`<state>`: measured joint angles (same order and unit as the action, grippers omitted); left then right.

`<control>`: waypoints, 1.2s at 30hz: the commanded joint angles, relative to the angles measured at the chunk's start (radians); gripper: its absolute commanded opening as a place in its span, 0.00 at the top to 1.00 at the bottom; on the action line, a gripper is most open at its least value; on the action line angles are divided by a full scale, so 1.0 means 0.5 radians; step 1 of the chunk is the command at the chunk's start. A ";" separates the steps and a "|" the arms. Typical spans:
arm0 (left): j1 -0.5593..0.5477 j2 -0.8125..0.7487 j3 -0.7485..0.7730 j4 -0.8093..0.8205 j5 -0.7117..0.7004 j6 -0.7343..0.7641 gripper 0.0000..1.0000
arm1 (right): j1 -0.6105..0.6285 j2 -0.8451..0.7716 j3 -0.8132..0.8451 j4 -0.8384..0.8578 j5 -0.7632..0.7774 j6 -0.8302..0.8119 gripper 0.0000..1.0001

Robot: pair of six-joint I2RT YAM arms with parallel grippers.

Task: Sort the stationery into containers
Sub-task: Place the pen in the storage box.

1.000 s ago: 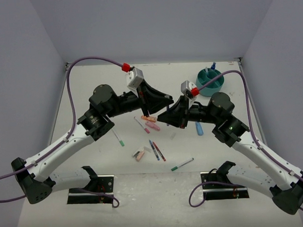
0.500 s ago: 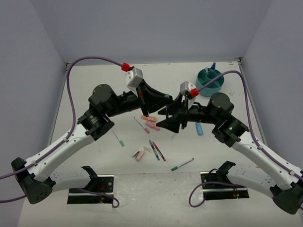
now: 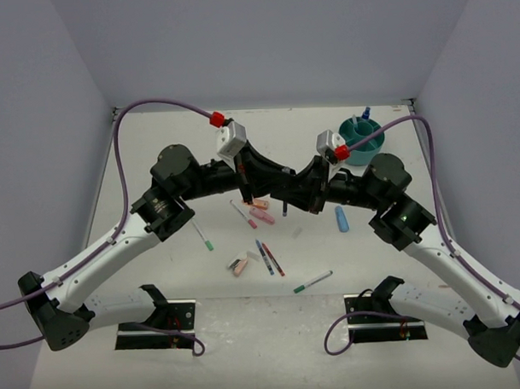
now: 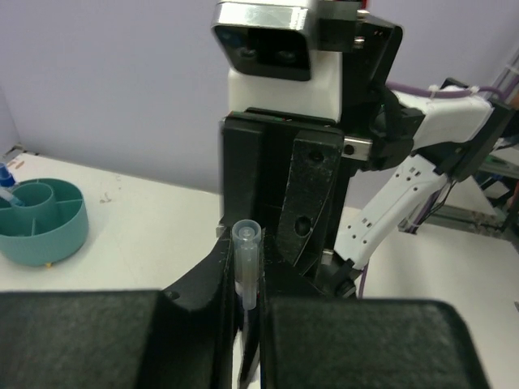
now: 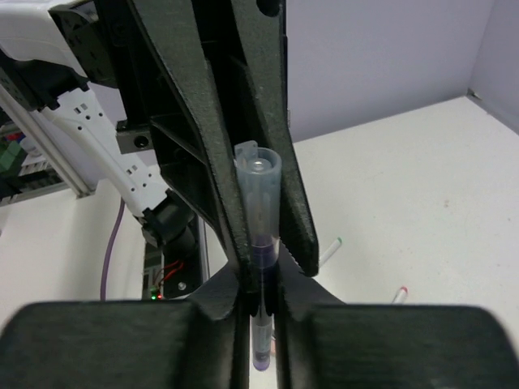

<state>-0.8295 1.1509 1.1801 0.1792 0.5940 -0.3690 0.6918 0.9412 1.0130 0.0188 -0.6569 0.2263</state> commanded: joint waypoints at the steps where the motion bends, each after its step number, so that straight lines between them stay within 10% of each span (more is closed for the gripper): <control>1: 0.015 -0.061 -0.030 -0.060 0.048 0.099 1.00 | 0.006 -0.006 0.089 -0.028 0.030 -0.054 1.00; 3: 0.015 -0.060 -0.017 -0.082 -0.045 0.103 0.98 | 0.006 0.008 0.069 -0.025 0.041 -0.059 1.00; 7: 0.012 -0.044 0.064 -0.203 -0.454 0.069 0.14 | 0.003 0.026 -0.009 0.028 0.162 -0.057 1.00; 9: 0.015 -0.042 0.130 -0.315 -0.744 0.070 0.00 | 0.004 0.026 -0.088 0.085 0.294 -0.068 1.00; 18: 0.017 -0.208 0.411 -1.092 -2.545 -0.059 0.00 | -0.388 0.315 -0.194 0.282 1.551 -0.203 1.00; 29: 0.015 -0.815 -0.194 -1.269 -1.745 0.181 0.00 | -1.051 1.037 -0.167 1.577 2.058 -0.535 1.00; 36: 0.016 -0.901 -0.485 -1.292 -1.760 0.246 0.00 | -1.170 1.492 -0.035 1.920 1.996 -0.738 1.00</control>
<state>-0.8211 0.7071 0.9944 -0.4483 -0.3315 -0.3014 0.1302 1.6389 0.9498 0.7577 0.3288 -0.0762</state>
